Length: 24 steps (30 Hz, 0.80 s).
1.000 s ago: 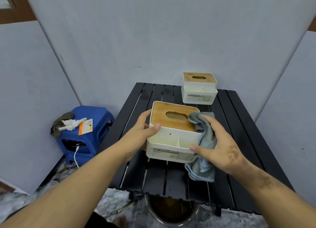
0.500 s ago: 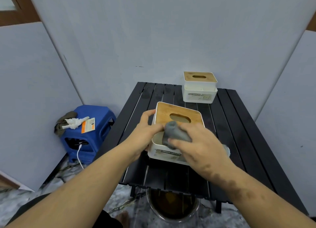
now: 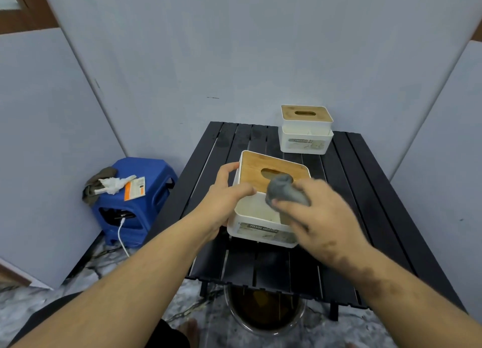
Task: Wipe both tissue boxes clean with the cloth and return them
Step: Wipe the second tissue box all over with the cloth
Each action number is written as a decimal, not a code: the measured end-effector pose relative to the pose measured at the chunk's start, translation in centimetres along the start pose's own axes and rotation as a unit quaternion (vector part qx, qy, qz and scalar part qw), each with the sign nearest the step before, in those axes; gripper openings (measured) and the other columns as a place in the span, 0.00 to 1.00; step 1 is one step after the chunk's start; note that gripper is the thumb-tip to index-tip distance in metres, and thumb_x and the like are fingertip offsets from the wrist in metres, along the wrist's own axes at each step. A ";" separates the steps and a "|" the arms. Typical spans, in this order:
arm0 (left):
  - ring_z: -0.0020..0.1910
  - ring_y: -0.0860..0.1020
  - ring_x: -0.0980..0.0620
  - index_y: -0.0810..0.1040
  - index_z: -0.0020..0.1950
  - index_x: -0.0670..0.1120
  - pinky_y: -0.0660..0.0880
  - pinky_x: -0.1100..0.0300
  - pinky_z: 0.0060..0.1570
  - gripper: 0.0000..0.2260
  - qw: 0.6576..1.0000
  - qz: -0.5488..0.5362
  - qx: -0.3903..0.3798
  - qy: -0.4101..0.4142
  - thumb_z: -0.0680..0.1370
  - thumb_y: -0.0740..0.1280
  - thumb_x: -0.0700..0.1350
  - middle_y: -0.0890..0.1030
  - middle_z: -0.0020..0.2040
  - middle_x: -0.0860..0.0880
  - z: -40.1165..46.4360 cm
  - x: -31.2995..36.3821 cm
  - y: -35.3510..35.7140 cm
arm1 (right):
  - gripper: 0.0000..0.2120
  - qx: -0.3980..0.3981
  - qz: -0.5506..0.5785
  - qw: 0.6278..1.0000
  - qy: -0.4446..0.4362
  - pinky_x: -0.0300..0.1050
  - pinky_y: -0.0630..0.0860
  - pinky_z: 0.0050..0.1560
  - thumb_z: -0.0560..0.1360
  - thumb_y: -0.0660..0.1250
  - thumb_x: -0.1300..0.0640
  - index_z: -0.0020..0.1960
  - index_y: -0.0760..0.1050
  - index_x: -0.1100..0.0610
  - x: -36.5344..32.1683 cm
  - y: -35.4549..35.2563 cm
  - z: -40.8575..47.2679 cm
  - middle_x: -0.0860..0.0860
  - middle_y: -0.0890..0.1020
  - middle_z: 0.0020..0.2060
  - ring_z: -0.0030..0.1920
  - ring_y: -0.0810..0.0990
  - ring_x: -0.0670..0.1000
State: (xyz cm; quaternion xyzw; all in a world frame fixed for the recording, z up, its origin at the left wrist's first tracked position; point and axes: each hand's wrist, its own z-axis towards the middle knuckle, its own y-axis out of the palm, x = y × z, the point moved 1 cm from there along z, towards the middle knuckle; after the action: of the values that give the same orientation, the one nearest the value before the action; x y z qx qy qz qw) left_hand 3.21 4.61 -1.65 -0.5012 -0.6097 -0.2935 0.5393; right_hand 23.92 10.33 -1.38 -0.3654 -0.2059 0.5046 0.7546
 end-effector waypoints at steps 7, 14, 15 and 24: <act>0.53 0.81 0.45 0.63 0.71 0.65 0.78 0.57 0.36 0.25 1.000 -0.005 -0.003 0.004 0.79 0.67 0.47 0.78 0.62 0.47 -0.2 0.0 0.0 | 0.16 0.010 0.001 0.989 0.147 0.53 0.78 0.37 0.70 0.73 0.63 0.56 0.83 0.52 3.5 -1.4 -0.7 0.53 0.76 0.46 0.45 0.73 0.56; 0.49 0.83 0.47 0.65 0.70 0.66 0.78 0.55 0.36 0.24 1.000 -0.013 0.000 0.005 0.79 0.67 0.47 0.81 0.58 0.47 -0.3 -0.3 -0.1 | 0.14 -0.038 0.067 0.997 -0.016 0.46 0.74 0.35 0.71 0.67 0.59 0.55 0.83 0.51 -1.5 -0.9 -2.8 0.54 0.76 0.45 0.41 0.73 0.54; 0.49 0.82 0.46 0.65 0.70 0.65 0.78 0.54 0.37 0.23 1.000 -0.016 0.000 0.003 0.79 0.67 0.47 0.82 0.58 0.48 -0.4 -0.2 -0.1 | 0.13 -0.078 0.076 0.994 -0.027 0.47 0.75 0.36 0.72 0.67 0.58 0.55 0.83 0.49 -1.3 -0.2 -3.5 0.54 0.77 0.46 0.42 0.75 0.54; 0.50 0.82 0.46 0.65 0.71 0.64 0.78 0.53 0.38 0.24 1.000 -0.019 0.010 0.004 0.80 0.66 0.45 0.81 0.58 0.49 -0.4 -0.2 -0.4 | 0.21 -0.043 0.126 0.949 0.285 0.25 0.72 0.40 0.68 0.72 0.71 0.43 0.81 0.44 7.1 -2.3 -7.2 0.46 0.74 0.43 0.40 0.78 0.45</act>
State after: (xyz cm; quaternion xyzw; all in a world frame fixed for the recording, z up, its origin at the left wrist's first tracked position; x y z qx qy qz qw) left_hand 2.97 4.03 -1.70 -0.4829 -0.6196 -0.2998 0.5414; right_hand 33.11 13.82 -4.76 -0.5490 0.0443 0.4606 0.6960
